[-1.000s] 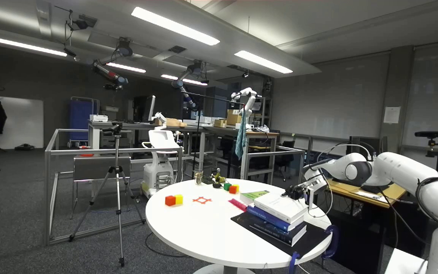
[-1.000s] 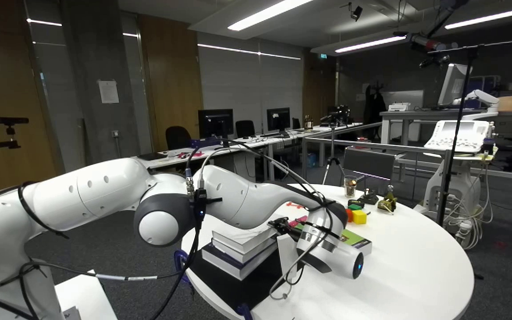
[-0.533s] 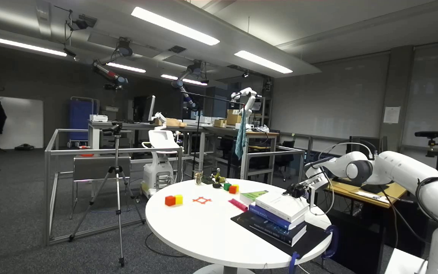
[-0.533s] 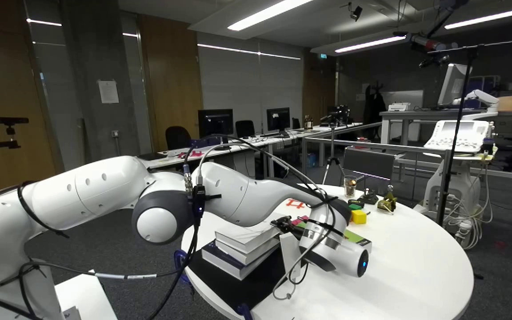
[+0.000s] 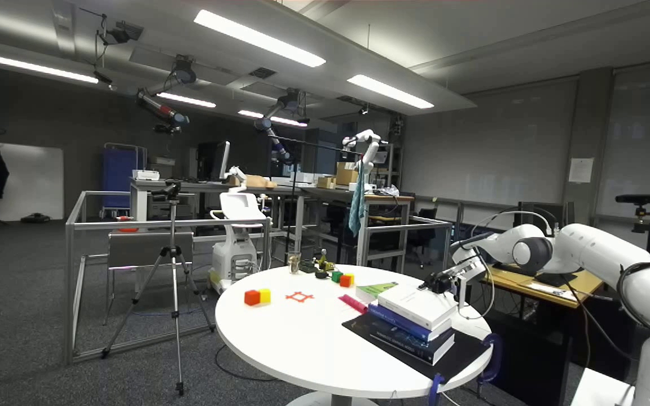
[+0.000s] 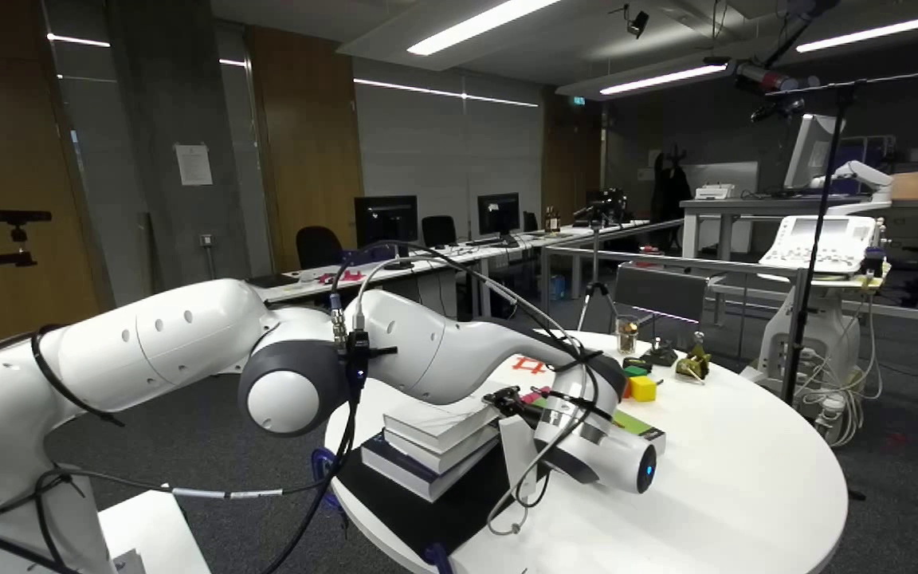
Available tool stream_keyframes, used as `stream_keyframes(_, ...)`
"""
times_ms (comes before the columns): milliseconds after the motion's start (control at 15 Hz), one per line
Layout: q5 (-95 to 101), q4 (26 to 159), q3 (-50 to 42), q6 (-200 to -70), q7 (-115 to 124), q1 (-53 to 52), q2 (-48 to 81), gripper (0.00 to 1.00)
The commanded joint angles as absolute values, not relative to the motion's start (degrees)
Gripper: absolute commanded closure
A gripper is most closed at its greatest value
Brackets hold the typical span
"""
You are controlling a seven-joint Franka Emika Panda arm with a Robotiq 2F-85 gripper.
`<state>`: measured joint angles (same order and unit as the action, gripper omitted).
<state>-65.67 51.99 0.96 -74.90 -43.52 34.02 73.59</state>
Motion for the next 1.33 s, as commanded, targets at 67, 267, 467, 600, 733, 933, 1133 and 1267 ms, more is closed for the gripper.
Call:
stream_keyframes(67, -65.66, 57.32, 1.38, -74.59, -42.88, 32.07, 69.45, 0.81)
stream_keyframes(267, -65.52, 58.11, 1.13, -74.91, -43.23, 30.90, 69.16, 0.81)
stream_keyframes(467, -65.27, 58.27, 0.75, -75.10, -43.16, 30.01, 69.08, 0.81)
stream_keyframes(600, -65.26, 58.30, 0.65, -75.20, -43.03, 29.72, 69.09, 0.40)
stream_keyframes(733, -65.26, 58.50, 0.49, -75.46, -43.00, 29.49, 68.95, 0.23)
stream_keyframes(933, -65.36, 58.96, 0.21, -75.59, -43.17, 29.30, 68.56, 0.54)
stream_keyframes(1133, -65.34, 59.28, -0.44, -76.04, -43.37, 29.13, 68.09, 0.63)
stream_keyframes(1267, -65.39, 59.37, -0.96, -76.37, -43.56, 29.09, 67.83, 0.79)
